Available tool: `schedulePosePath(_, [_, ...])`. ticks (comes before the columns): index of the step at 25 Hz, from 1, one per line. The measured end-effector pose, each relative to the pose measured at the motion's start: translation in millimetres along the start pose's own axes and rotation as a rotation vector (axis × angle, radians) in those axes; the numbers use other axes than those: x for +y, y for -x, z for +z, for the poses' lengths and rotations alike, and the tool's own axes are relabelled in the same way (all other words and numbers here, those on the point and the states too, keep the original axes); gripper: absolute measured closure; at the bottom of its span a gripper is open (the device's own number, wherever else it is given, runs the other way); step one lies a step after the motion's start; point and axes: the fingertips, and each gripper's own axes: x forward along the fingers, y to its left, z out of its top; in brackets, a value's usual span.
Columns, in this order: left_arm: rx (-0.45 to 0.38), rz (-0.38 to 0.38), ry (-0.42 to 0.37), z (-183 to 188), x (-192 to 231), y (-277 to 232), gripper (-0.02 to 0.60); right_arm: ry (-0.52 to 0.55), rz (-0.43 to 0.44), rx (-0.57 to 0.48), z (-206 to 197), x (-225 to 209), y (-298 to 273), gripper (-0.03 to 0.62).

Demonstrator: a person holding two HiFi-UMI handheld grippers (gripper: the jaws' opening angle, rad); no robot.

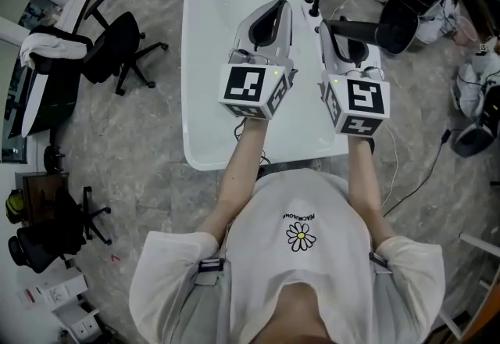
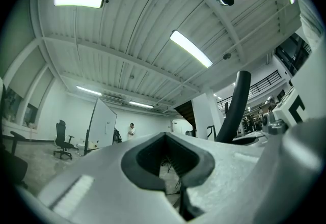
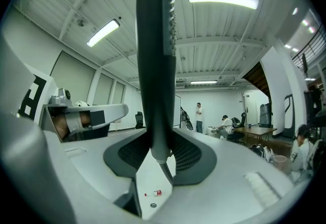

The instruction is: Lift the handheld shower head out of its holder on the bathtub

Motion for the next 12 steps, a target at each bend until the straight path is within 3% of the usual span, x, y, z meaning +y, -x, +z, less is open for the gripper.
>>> schedulePosePath(12, [0.021, 0.013, 0.008, -2.8, 4.7, 3.0, 0.581, -0.007, 0.015, 0.008, -3.5, 5.9, 0.7, 0.442])
